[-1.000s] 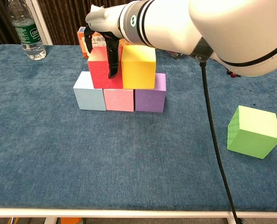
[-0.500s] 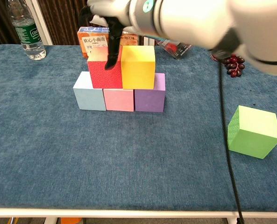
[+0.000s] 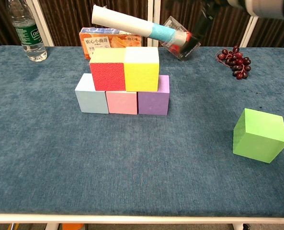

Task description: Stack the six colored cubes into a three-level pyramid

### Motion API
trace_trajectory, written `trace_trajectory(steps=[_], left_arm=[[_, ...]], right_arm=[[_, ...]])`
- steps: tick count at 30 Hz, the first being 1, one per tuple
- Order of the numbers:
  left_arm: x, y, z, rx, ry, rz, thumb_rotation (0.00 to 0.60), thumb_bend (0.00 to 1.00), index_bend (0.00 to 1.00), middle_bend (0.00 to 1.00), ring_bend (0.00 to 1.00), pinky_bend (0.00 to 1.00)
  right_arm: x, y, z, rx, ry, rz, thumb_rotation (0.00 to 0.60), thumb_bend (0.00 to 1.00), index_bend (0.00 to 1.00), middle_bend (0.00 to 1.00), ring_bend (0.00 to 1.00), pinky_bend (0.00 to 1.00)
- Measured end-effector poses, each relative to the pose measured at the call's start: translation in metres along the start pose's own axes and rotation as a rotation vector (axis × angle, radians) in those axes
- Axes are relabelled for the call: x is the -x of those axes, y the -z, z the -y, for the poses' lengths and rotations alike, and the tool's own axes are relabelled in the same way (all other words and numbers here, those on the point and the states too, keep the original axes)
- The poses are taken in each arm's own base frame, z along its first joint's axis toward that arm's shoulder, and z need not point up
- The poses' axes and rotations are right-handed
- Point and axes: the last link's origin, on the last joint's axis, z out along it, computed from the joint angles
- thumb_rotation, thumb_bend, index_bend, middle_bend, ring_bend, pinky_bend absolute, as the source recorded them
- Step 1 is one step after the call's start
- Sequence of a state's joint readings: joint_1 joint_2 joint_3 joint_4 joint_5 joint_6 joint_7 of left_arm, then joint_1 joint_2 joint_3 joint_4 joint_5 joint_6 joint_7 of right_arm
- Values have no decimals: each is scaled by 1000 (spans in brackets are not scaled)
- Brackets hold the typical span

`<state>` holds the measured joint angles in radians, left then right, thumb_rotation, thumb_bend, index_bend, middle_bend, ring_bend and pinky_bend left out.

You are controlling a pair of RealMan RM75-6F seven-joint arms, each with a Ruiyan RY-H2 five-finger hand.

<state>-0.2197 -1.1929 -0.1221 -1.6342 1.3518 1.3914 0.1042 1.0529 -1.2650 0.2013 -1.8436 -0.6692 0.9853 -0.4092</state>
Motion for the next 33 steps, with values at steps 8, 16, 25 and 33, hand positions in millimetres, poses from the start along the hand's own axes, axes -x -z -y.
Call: trace_trajectory(steps=[8,16,25,33], left_arm=[[-1,0,-5,1,-15,10,600,0,146,108,46,66],[-2,1,-8,-6,-28,15,600,0,146,108,46,66],[-3,-1,-11,-4,-40,21,600,0,146,108,46,66],[-4,-1,-14,0,-49,21,600,0,146,108,46,65]], right_arm=[[26,1,-38,48,-62,162,600,49,0,128,0,0],[52,-19,-56,58,-131,263,600,49,0,114,0,0],[71,-30,-55,35,-226,310,600,50,0,177,0,0],[75,-28,-58,22,-286,326,600,51,0,206,0,0]])
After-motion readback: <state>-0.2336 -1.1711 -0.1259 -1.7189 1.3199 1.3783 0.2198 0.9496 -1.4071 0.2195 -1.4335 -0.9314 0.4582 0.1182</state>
